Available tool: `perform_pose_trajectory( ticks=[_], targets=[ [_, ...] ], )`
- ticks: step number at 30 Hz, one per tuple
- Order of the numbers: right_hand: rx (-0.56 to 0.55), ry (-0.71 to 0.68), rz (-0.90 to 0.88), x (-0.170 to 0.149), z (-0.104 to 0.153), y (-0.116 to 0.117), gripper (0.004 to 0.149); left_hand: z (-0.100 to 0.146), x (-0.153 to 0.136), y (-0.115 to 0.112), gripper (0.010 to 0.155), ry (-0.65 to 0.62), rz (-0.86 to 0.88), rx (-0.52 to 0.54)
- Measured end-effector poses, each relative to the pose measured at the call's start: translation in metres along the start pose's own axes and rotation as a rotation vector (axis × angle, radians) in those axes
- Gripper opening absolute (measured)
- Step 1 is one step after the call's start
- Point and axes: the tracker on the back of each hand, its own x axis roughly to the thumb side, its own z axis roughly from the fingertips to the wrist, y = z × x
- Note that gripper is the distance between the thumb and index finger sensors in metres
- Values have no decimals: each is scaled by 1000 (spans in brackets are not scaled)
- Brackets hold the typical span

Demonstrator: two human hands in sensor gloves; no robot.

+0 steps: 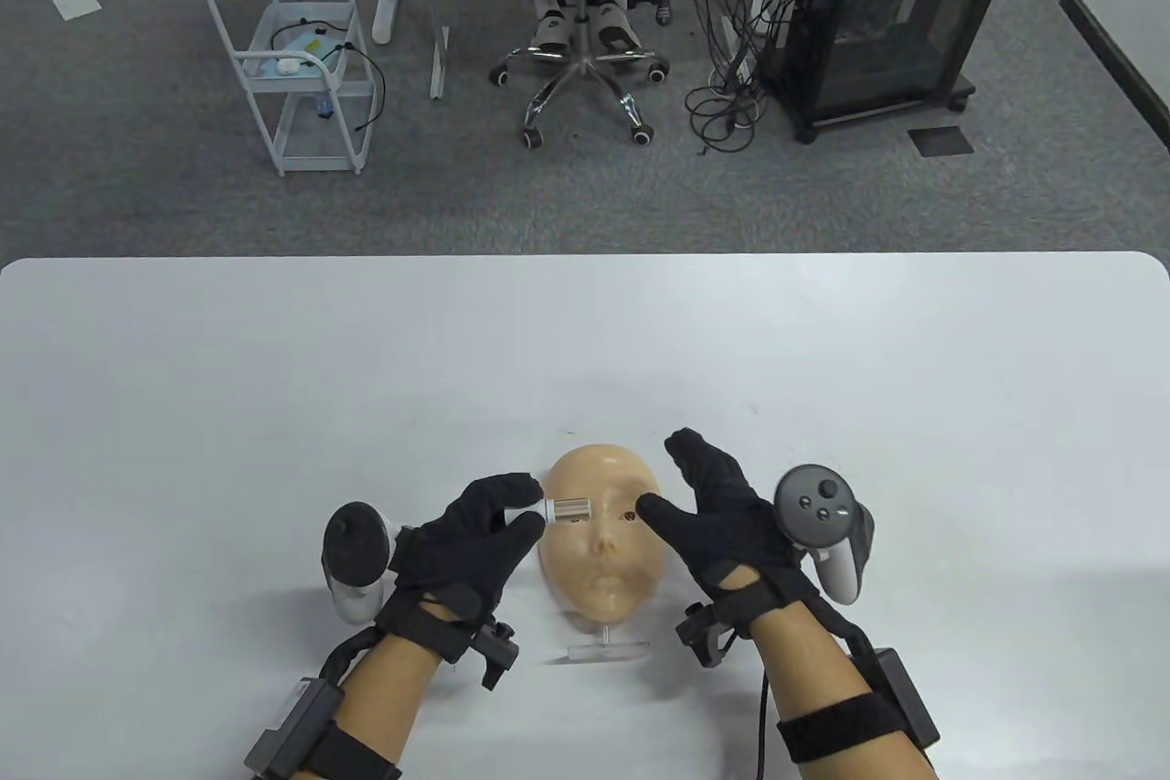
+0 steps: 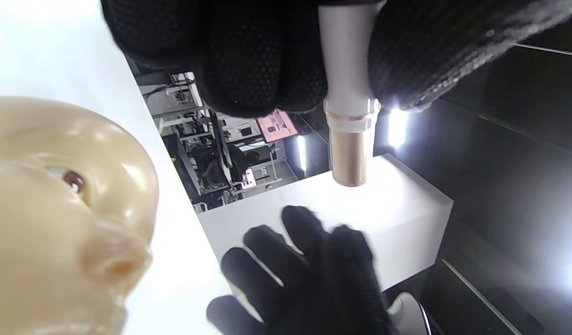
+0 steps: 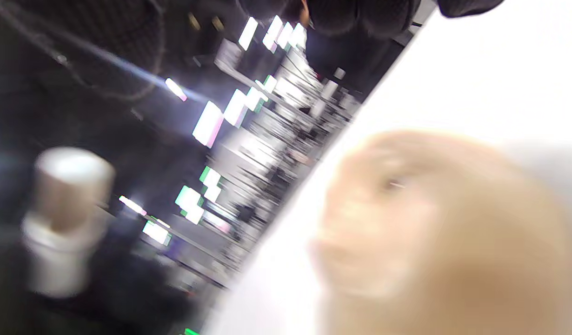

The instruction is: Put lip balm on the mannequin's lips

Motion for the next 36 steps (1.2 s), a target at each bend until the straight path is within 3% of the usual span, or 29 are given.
perform_pose_trajectory(
  ticks=[5, 10, 16, 36],
  targets=[
    [157, 193, 12, -16, -37, 32, 109, -1, 5, 0, 48, -16, -89, -26],
    [168, 223, 81, -22, -60, 43, 111, -2, 6, -7, 47, -30, -187, -84],
    [205, 197, 199, -21, -65, 50, 111, -3, 0, -18, 47, -10, -206, -131],
    [189, 147, 147, -20, -67, 52, 105, -8, 13, -65, 47, -110, -557, -251]
  ],
)
